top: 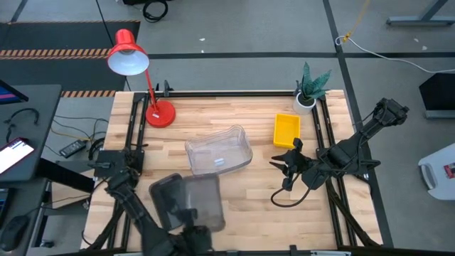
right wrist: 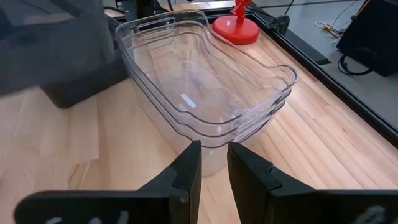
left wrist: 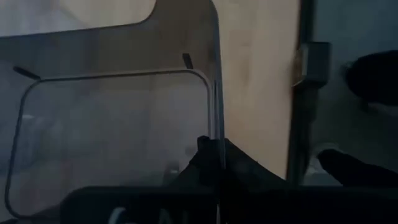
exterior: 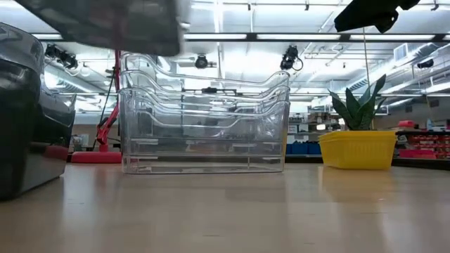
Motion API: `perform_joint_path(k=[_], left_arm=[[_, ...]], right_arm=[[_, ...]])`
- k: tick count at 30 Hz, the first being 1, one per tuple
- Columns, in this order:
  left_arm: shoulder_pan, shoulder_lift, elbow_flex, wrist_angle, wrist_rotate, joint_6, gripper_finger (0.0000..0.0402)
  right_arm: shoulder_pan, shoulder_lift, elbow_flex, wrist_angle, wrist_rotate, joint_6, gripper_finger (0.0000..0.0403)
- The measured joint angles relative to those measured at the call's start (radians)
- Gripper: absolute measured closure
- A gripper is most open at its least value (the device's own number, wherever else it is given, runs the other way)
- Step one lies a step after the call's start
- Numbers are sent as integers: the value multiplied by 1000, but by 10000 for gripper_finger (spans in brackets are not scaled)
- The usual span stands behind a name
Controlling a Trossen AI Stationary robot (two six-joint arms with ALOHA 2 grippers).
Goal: Stack baskets by color
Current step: Stack the right black bin on the left stacked black bins
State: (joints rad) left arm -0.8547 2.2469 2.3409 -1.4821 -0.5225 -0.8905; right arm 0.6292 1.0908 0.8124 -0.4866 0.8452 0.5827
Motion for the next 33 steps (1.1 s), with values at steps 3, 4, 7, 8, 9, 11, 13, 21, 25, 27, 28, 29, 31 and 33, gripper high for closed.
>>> perform_joint_path(k=[3,4,7,8,9,11,13,21,25,27,28,29,31,33], left_arm=[[-31,-25,0,-87,-41,-91,399],[-39,-30,0,-99,-52,-117,399],[-62,-42,-3,-87,-64,-140,399],[-69,-44,-3,-87,-67,-152,399],[-74,-46,-7,-89,-67,-162,399],[-83,-46,-20,-87,-67,-175,399],[-92,-46,-41,-88,-69,-184,399],[-134,-135,-224,-89,-62,-314,399],[-159,-214,-340,-89,-56,-427,399],[-173,-250,-397,-90,-54,-493,399],[-179,-263,-424,-91,-54,-530,399],[-185,-273,-449,-91,-54,-564,399],[-194,-281,-489,-88,-52,-625,399],[-194,-284,-509,-76,-46,-653,399]], right_arm=[[0,0,0,0,0,0,320],[0,0,0,0,0,0,320],[0,0,0,1,1,0,320],[0,0,0,1,1,0,320],[0,0,0,2,1,0,320],[0,0,0,5,3,-1,320],[0,0,0,5,2,-1,320],[0,5,0,19,0,-1,320],[0,5,0,21,-1,-1,320],[0,5,0,21,-1,-1,320],[0,5,0,22,-1,-1,320],[0,5,0,22,-1,-1,320],[0,5,0,21,-1,-2,320],[0,5,0,21,-1,-2,320]])
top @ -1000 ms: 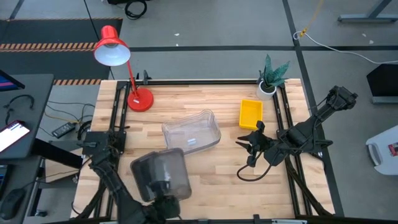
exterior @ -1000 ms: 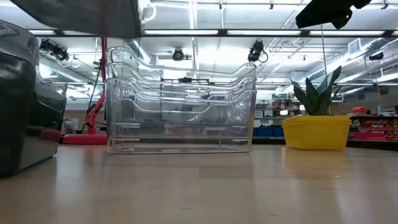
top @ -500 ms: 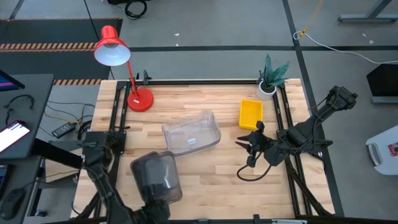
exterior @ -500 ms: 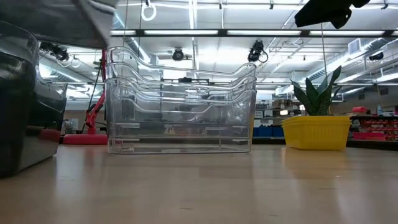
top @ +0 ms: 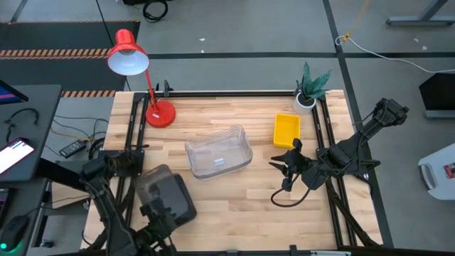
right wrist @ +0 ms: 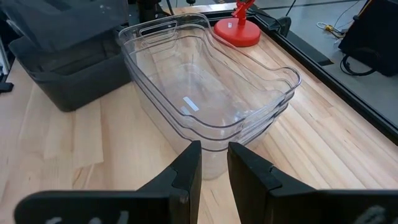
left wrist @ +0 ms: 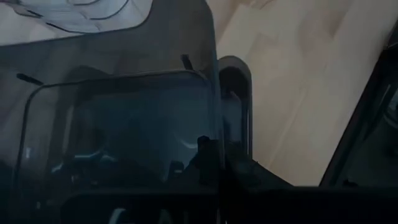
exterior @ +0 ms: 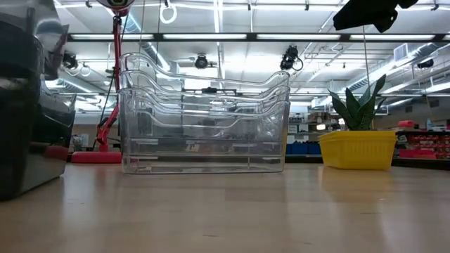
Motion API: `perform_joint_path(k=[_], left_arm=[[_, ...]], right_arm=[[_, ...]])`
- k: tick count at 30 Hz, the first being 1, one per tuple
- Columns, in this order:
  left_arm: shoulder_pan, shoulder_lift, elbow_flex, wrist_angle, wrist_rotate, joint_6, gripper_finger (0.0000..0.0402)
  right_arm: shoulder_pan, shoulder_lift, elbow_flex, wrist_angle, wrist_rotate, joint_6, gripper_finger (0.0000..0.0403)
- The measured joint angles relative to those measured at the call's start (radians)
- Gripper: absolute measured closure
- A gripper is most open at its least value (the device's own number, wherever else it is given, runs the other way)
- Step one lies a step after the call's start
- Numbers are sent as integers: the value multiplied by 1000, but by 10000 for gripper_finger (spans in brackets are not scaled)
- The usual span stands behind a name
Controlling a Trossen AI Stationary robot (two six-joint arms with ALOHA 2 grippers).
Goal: Stack baskets by color
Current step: Stack the right black bin on the left stacked black bins
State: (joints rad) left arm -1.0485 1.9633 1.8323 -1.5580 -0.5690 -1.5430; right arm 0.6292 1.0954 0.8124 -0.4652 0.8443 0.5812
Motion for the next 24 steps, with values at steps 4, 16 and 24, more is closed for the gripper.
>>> perform_joint_path(k=[4,16,24], left_arm=[[12,-2,-25,51,-1,-9,399],[40,-2,-108,234,74,61,399],[45,-2,-108,237,84,32,343]], right_arm=[[0,0,0,0,0,0,320],[0,0,0,0,0,0,320],[0,0,0,0,0,0,320]])
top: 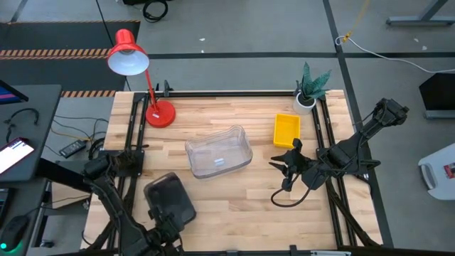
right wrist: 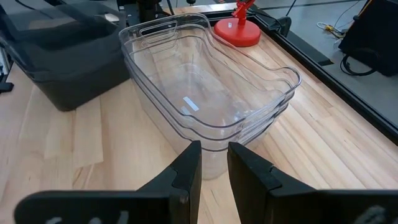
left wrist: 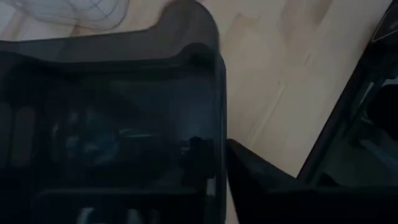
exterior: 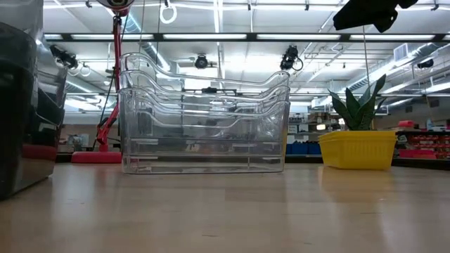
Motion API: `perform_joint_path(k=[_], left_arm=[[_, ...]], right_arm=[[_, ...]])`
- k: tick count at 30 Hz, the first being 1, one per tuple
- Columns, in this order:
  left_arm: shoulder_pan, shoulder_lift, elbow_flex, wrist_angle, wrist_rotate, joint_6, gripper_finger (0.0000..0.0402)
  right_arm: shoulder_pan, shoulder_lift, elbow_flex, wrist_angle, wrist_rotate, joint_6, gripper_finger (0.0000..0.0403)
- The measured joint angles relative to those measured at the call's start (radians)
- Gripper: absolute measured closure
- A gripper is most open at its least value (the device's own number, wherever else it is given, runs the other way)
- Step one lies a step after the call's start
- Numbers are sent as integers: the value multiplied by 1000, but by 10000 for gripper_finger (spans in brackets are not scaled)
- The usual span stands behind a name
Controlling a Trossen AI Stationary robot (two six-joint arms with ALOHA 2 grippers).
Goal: Stack baskets by color
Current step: Stack the right black bin on the left stacked black bins, then return to Home Position
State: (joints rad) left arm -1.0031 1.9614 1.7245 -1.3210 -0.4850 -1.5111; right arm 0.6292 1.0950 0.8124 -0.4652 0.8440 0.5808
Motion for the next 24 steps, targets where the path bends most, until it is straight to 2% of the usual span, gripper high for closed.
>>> perform_joint_path(k=[7,12,15,19,24], left_arm=[[11,-5,7,-13,8,49,248],[26,-13,13,-21,-55,114,212],[36,-13,13,-20,-85,193,207],[61,-17,13,-19,-117,266,217],[80,-60,13,-24,-249,419,249]], right_arm=[[0,0,0,0,0,0,320],[0,0,0,-7,0,-23,320],[0,0,0,-32,11,-63,320],[0,-3,-13,-40,110,-83,320],[-13,-23,-97,-17,96,-88,324]])
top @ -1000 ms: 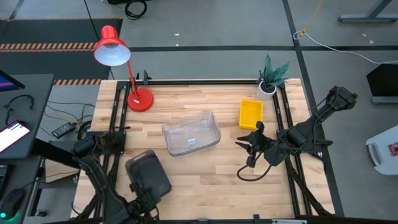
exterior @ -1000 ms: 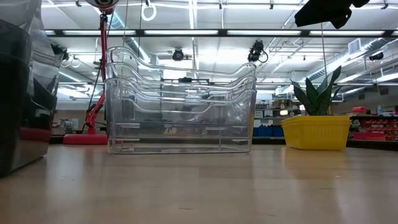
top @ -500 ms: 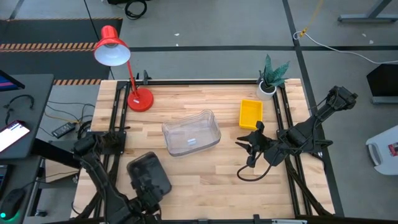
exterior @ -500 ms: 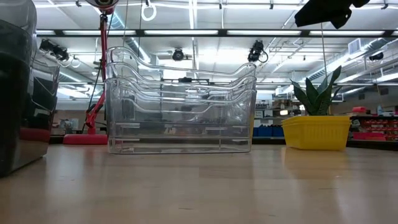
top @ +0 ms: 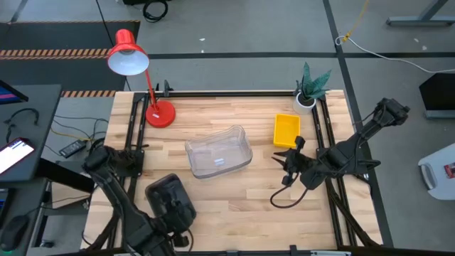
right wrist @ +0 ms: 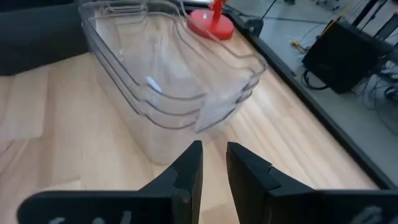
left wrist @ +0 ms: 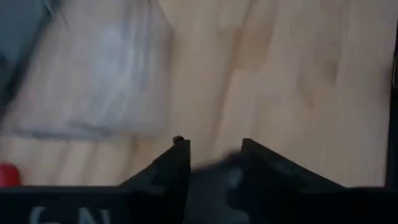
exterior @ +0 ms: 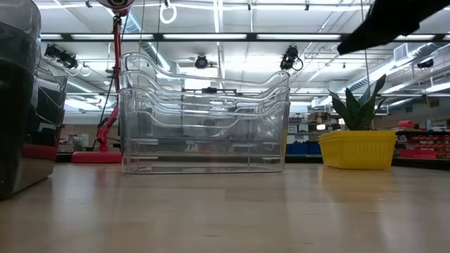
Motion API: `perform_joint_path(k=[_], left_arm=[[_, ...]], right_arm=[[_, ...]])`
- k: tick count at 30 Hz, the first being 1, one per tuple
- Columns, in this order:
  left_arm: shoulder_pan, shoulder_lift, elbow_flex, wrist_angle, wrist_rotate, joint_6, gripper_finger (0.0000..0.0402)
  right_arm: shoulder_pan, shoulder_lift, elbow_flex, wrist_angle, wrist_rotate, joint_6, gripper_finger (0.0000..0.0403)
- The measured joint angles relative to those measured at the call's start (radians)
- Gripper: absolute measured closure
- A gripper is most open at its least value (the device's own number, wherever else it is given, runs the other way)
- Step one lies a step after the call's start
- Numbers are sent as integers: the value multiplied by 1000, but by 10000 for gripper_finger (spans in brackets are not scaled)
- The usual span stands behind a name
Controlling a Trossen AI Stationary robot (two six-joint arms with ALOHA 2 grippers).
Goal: Stack baskets by color
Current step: Return to Home Position
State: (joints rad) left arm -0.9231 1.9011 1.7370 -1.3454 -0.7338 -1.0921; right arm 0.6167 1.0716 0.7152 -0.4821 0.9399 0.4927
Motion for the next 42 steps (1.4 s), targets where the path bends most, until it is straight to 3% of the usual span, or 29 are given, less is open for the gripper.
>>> perform_joint_path(k=[7,16,21,34,42], left_arm=[[8,-117,-62,-3,-145,83,301],[27,-243,-318,250,-160,136,354],[76,-306,-430,442,-106,261,374],[291,-497,-729,935,141,674,392],[395,-661,-913,1019,123,816,396]], right_arm=[[-8,-126,-119,107,-53,-40,356],[-19,-366,-323,429,-176,-266,397],[-63,-459,-381,423,-191,-268,392],[-146,-562,-489,531,-395,-312,399],[-146,-562,-509,588,-418,-340,399]])
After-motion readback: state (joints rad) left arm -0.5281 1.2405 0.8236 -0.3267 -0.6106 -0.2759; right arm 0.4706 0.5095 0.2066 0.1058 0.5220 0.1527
